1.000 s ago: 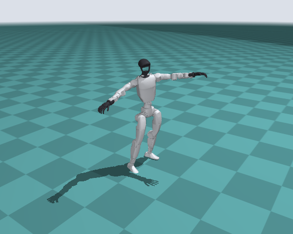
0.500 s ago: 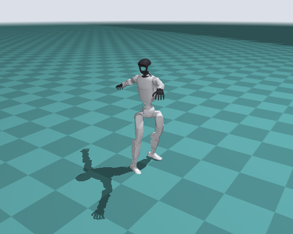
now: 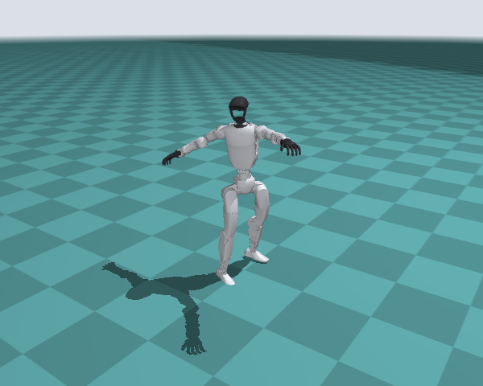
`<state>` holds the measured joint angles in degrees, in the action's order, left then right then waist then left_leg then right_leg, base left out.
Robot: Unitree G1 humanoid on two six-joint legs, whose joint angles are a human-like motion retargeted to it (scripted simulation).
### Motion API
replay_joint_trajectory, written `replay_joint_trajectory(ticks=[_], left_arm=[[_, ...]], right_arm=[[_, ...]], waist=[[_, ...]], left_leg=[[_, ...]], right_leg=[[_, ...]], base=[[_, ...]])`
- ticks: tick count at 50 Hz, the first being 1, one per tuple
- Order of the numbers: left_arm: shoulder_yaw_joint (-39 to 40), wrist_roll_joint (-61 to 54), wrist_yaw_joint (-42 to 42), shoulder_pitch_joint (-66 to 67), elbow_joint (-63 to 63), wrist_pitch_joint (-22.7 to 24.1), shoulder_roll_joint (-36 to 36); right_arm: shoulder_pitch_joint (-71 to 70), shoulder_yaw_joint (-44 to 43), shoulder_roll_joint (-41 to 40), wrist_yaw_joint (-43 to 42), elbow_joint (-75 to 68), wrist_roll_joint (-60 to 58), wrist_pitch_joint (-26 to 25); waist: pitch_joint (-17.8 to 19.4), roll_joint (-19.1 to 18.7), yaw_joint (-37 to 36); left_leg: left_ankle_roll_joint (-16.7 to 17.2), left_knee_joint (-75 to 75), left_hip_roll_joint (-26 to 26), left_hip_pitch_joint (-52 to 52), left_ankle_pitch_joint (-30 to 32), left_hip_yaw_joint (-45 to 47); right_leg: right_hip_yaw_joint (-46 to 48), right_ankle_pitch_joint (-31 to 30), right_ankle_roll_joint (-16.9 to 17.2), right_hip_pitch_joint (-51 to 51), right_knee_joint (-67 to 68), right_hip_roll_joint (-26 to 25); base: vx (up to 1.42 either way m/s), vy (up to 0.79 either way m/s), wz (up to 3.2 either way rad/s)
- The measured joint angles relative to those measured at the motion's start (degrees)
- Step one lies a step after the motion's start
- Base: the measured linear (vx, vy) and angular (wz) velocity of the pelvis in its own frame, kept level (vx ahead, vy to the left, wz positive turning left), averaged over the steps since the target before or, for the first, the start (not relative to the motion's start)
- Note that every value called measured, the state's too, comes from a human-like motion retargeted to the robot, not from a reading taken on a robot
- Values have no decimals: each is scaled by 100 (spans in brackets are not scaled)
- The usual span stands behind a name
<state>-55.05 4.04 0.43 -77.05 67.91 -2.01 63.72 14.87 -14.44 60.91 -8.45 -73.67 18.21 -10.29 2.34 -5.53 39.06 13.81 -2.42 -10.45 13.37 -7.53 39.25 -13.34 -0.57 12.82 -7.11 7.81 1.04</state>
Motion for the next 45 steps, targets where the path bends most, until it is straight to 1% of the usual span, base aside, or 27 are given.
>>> replay_joint_trajectory(ticks=[6,9,15,22,28,33,36,38,40,42,45], left_arm=[[42,21,-43,207,192,49,402],[162,116,-32,378,295,141,594],[512,30,40,810,451,250,960],[1205,-61,80,1692,716,334,1261],[2009,46,36,2655,937,389,1363],[2731,16,160,3464,985,418,1390],[3056,-225,225,4008,991,415,1457],[3332,-309,259,4349,1026,398,1487],[3785,-289,310,4795,1105,375,1528],[4203,-455,334,5264,1137,381,1541],[4984,-654,386,6058,1245,376,1513]], right_arm=[[-239,167,277,-26,-11,-168,53],[-390,-20,411,371,-162,-770,409],[-549,2,717,368,-183,-1018,526],[-980,243,1081,325,-153,-1261,614],[-1710,789,1450,372,-114,-1701,678],[-2649,1628,1715,297,-34,-2176,720],[-3254,2529,1847,111,202,-2048,858],[-3829,3137,1861,28,315,-2175,887],[-4654,3914,1803,35,390,-2436,981],[-5546,4772,1623,-145,440,-2608,900],[-6890,6032,1201,-257,495,-2928,883]], waist=[[-6,107,-648],[53,213,-969],[62,404,-1815],[168,673,-2942],[319,873,-4080],[439,1031,-5191],[437,1161,-5900],[437,1244,-6375],[361,1313,-6819],[414,1394,-7216],[409,1461,-7759]], left_leg=[[29,85,-23,-181,49,-797],[-24,-43,-58,-284,-11,-1325],[-4,-83,2,-607,4,-2263],[10,-207,166,-1005,25,-3347],[-35,-291,346,-1247,53,-4127],[-14,-157,486,-1308,191,-4635],[-112,-123,577,-1386,293,-4853],[-133,-102,623,-1428,329,-4972],[-310,-349,657,-1610,180,-4982],[-153,-91,699,-1537,369,-5162],[-170,-65,749,-1588,404,-5290]], right_leg=[[783,177,52,226,46,224],[1237,314,-32,466,69,338],[2153,412,41,804,-31,572],[3225,507,68,1229,-139,783],[4025,598,73,1544,-128,902],[4521,586,81,1800,-259,931],[4724,624,48,1850,-274,974],[4840,634,30,1872,-276,995],[4958,828,-139,1685,138,1121],[5017,651,-6,1863,-247,1035],[5138,640,-29,1884,-264,1048]], base=[[2,-2,122],[3,-1,145],[0,1,140],[-1,2,138],[0,2,119],[1,1,90],[2,0,65],[3,1,53],[4,2,42],[4,0,47],[4,1,41]])
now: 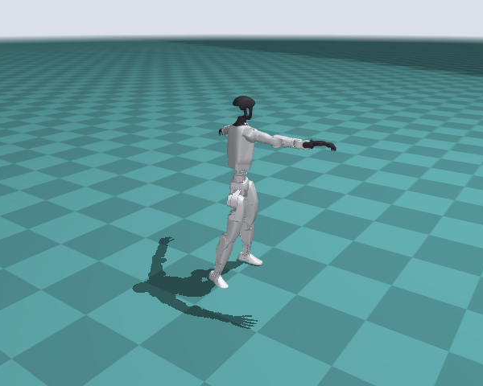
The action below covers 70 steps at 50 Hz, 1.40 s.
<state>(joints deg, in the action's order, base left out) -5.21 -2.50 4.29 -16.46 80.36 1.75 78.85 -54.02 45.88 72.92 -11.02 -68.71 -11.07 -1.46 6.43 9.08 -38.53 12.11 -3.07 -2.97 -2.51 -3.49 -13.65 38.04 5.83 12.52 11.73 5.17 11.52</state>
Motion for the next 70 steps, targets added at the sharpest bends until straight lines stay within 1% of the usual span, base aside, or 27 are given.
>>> replay_joint_trajectory(ticks=[3,5,7,10,15,18,22,23,25,27,32,33,35,39,45,53,60,65,70], left_arm=[[901,-280,37,897,98,-9,-150],[1396,-498,42,1390,162,-26,-275],[1882,-710,31,1861,218,-44,-426],[2510,-1045,-13,2504,240,-78,-653],[3084,-1527,-69,3102,266,-136,-982],[3251,-1678,-71,3290,252,-154,-1097],[3274,-1805,-79,3304,224,-187,-1208],[3306,-1675,-28,3231,245,-249,-1233],[3389,-1407,15,3175,262,-322,-1302],[3350,-1478,17,3124,245,-343,-1314],[3350,-1380,25,3064,262,-324,-1356],[3341,-1381,28,3059,257,-322,-1360],[3371,-1282,26,3047,266,-300,-1368],[3330,-1211,30,2991,240,-279,-1377],[3121,-1006,17,2740,191,-227,-1328],[2414,-776,117,1952,121,-146,-976],[1454,-576,262,852,15,-89,-477],[630,-434,352,-98,-132,-40,-213],[-159,-281,419,-1013,-283,29,-106]], right_arm=[[-1194,1044,-641,-70,0,-252,-29],[-1766,1490,-1112,-101,6,-369,-52],[-2215,1776,-1617,-77,-6,-433,-47],[-2676,1987,-2374,-28,-64,-390,-69],[-3314,2168,-3397,-45,-274,-495,-180],[-3431,2166,-3649,7,-277,-452,-159],[-3587,2199,-3797,11,-382,-431,-244],[-3639,2276,-3826,-37,-422,-312,-369],[-3593,2340,-3770,48,-389,-49,-468],[-3680,2404,-3733,-33,-445,-93,-548],[-3565,2358,-3480,9,-460,-113,-544],[-3535,2360,-3436,26,-469,-91,-554],[-3451,2310,-3308,44,-459,-119,-537],[-3290,2266,-3077,122,-480,-87,-559],[-3001,2141,-2586,213,-473,-126,-559],[-2455,1878,-1778,309,-470,-104,-588],[-1562,1396,-1015,449,-449,51,-614],[-568,778,-426,537,-415,164,-610],[892,-227,117,574,-396,266,-574]], waist=[[-7,22,-439],[-6,37,-713],[-8,43,-944],[15,78,-1212],[59,110,-1462],[32,130,-1529],[17,153,-1519],[8,196,-1511],[-61,215,-1480],[-71,210,-1444],[-162,117,-1371],[-168,108,-1339],[-205,47,-1292],[-226,-42,-1085],[-228,-271,-581],[-146,-667,441],[-61,-1012,1523],[11,-1254,2411],[132,-1492,3435]], left_leg=[[-18,-4,53,-83,23,-132],[-27,-6,90,-140,38,-224],[-75,-51,130,-209,20,-311],[-68,4,207,-263,82,-501],[-50,90,347,-393,177,-855],[-89,136,426,-439,215,-1080],[-45,281,545,-493,356,-1375],[-53,326,594,-556,436,-1395],[-76,375,651,-607,509,-1458],[-36,392,682,-638,521,-1487],[-83,342,719,-595,444,-1357],[-53,349,728,-583,447,-1301],[-82,292,713,-543,363,-1141],[-51,269,693,-463,305,-785],[-46,163,589,-307,124,-130],[-39,17,406,-45,-125,838],[-28,-27,261,271,-307,1799],[6,31,181,554,-391,2517],[108,121,55,861,-444,3208]], right_leg=[[121,-9,-24,0,-8,12],[210,-20,-38,6,-23,17],[313,6,-93,-6,31,39],[484,-41,-87,60,-73,30],[849,-70,-121,110,-102,48],[1108,-38,-204,153,-26,77],[1413,-75,-184,208,-27,111],[1491,-99,-125,155,-7,163],[1594,-108,-112,119,46,222],[1641,-123,-94,96,77,256],[1546,-126,-142,74,170,367],[1488,-160,-101,72,119,378],[1355,-151,-131,41,159,422],[991,-255,-36,-15,6,469],[334,-334,31,-157,-83,523],[-666,-437,95,-384,-190,532],[-1692,-510,141,-681,-195,523],[-2475,-553,202,-948,-127,474],[-3207,-620,248,-1176,-78,284]], base=[[4,2,42],[4,2,44],[4,2,48],[4,3,57],[4,4,70],[4,6,77],[2,7,72],[1,10,53],[2,9,41],[2,8,23],[3,8,-19],[2,7,-50],[2,7,-63],[0,6,-81],[-1,4,-99],[-2,3,-112],[-2,3,-127],[-2,2,-133],[-1,-1,-130]])
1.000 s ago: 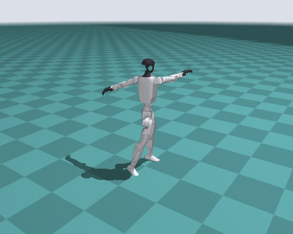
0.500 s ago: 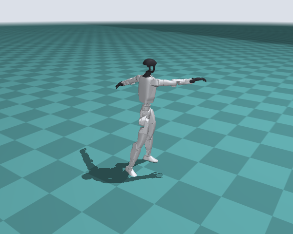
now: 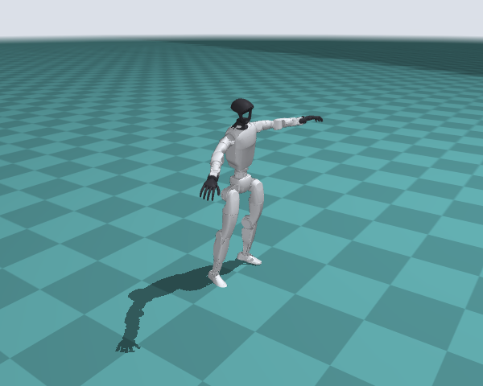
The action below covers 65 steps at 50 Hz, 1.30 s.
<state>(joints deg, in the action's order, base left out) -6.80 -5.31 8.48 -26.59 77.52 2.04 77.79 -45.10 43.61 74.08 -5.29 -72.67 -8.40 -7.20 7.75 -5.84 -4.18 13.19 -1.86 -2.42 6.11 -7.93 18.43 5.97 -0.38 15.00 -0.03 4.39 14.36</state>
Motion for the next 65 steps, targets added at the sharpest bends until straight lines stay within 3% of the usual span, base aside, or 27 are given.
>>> replay_joint_trajectory(ticks=[7,14,23,30,42,54,65], left_arm=[[-1289,322,-40,-1254,-208,19,67],[-2123,872,-91,-1913,-587,-9,270],[-2569,716,-167,-2370,-668,-105,489],[-2849,469,-326,-2707,-463,-183,407],[-3688,523,-326,-3730,-894,-68,-300],[-4565,638,-456,-4877,-690,-108,-362],[-4526,677,-740,-5064,-138,-208,143]], right_arm=[[3462,-2882,51,-43,-42,525,-5],[6430,-5683,-934,-284,-178,1947,-29],[8336,-7308,-2618,-582,-390,3462,-171],[8455,-7520,-3236,-437,-505,4243,-248],[7294,-6480,-3316,-295,-173,4284,-165],[6722,-6192,-2897,-288,-273,4456,-42],[6498,-5949,-2516,-462,33,4167,37]], waist=[[220,-71,1515],[391,12,3035],[454,108,4598],[279,89,5267],[67,-206,5382],[-85,-439,4458],[-238,-243,3415]], left_leg=[[150,113,-171,403,-36,910],[155,130,-190,642,-65,1806],[12,-35,-220,807,-45,2993],[-131,-165,-293,971,16,3891],[-192,-144,-371,1171,93,4407],[-137,-85,-455,875,72,3774],[26,-26,-548,897,112,3539]], right_leg=[[-901,-154,0,-209,-60,-372],[-1809,-357,0,-476,-167,-643],[-3025,-615,0,-949,-89,-1105],[-3894,-909,0,-1119,-213,-1562],[-4376,-1125,0,-1021,-526,-1866],[-3767,-865,0,-1124,-411,-1675],[-3462,-927,0,-890,-685,-1608]], base=[[1,-3,-123],[3,-1,-121],[1,-5,-128],[3,-11,-126],[6,-5,-47],[3,1,47],[1,-2,17]])
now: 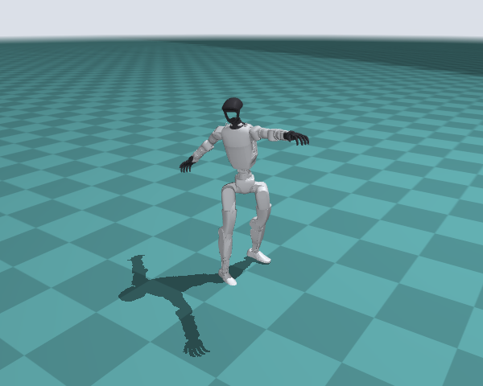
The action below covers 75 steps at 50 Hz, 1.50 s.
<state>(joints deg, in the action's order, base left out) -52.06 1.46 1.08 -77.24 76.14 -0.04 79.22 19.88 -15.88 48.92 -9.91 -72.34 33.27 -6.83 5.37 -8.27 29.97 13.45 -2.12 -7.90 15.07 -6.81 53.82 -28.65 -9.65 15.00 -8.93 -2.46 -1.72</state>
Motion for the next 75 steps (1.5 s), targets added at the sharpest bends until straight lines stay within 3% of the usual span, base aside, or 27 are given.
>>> replay_joint_trajectory(ticks=[16,18,19,20,27,33,35,37,46,51,55,58,60,67,75], left_arm=[[79,129,-13,484,-541,99,286],[335,305,-169,869,-459,298,370],[433,258,-204,1068,-422,399,403],[496,123,-202,1247,-393,477,426],[1265,11,-247,2094,-53,504,539],[1869,-70,-116,2649,73,490,664],[2122,-30,-103,2844,167,464,707],[2310,-205,-56,3067,218,422,694],[3662,-549,-34,4649,610,248,466],[5553,-696,38,6832,573,177,65],[6843,-959,106,8288,578,122,-356],[7626,-1237,204,9074,652,47,-692],[7930,-1518,183,9415,685,15,-881],[8493,-1937,59,9956,741,-94,-1260],[8645,-1522,116,10057,-477,246,-1399]], right_arm=[[504,-366,-321,-5,-101,-398,9],[677,-518,-232,109,-91,-560,276],[718,-513,-164,108,-86,-550,379],[721,-457,-88,65,-82,-478,435],[443,-356,538,133,-83,-852,488],[-102,-36,1211,200,-100,-1365,493],[-334,90,1464,366,-118,-1628,569],[-693,374,1707,276,-143,-1795,474],[-3050,2310,2776,232,105,-3330,491],[-6171,5119,2928,22,265,-4027,516],[-8541,7171,2451,-132,367,-4406,526],[-9807,8075,1887,-147,366,-4566,596],[-10392,8437,1478,-258,300,-4524,508],[-11410,8792,459,-260,67,-4522,439],[-11343,8679,755,-303,1578,-5001,620]], waist=[[59,474,-434],[-46,542,-473],[-68,559,-558],[-64,565,-686],[-196,769,-1691],[-303,1040,-2813],[-352,1125,-3189],[-318,1260,-3608],[-4,1729,-5689],[163,1846,-6796],[232,1929,-7543],[216,1920,-7965],[281,1975,-8164],[367,1963,-8491],[375,1919,-8417]], left_leg=[[106,279,62,-688,91,-2433],[-163,-363,-9,-1060,-190,-2830],[-117,-367,-5,-1094,-178,-3027],[52,-139,28,-1023,-54,-3221],[20,-287,150,-1384,-47,-4312],[-57,-250,310,-1602,17,-5180],[-260,-577,348,-1819,-148,-5372],[-108,-154,434,-1721,107,-5739],[-144,98,639,-1804,359,-6594],[-164,38,696,-1902,383,-6725],[-190,-40,738,-2016,383,-6799],[-345,-284,749,-2170,238,-6828],[-217,-113,807,-2180,399,-7022],[-211,63,905,-2207,546,-7520],[-196,196,954,-2145,629,-7782]], right_leg=[[2357,708,0,214,610,803],[2791,1014,-39,225,948,979],[2938,1053,-60,302,949,1017],[3040,1008,-76,419,835,1024],[4146,1156,-44,838,840,1287],[5055,1234,-39,1223,755,1413],[5406,1427,-160,1209,1067,1508],[5642,1269,-58,1463,679,1457],[6542,1283,-129,1874,554,1479],[6671,1272,-177,1899,536,1488],[6744,1245,-208,1896,474,1480],[6883,1411,-386,1784,797,1545],[6960,1250,-239,1908,461,1466],[7460,1255,-275,2101,438,1415],[7701,1309,-313,2218,529,1428]], base=[[-2,6,139],[4,8,186],[5,5,166],[3,3,145],[2,3,141],[2,3,133],[1,4,131],[-1,0,127],[-1,0,90],[-1,-1,29],[0,-1,23],[2,0,34],[1,-2,59],[2,-1,69],[1,0,29]])
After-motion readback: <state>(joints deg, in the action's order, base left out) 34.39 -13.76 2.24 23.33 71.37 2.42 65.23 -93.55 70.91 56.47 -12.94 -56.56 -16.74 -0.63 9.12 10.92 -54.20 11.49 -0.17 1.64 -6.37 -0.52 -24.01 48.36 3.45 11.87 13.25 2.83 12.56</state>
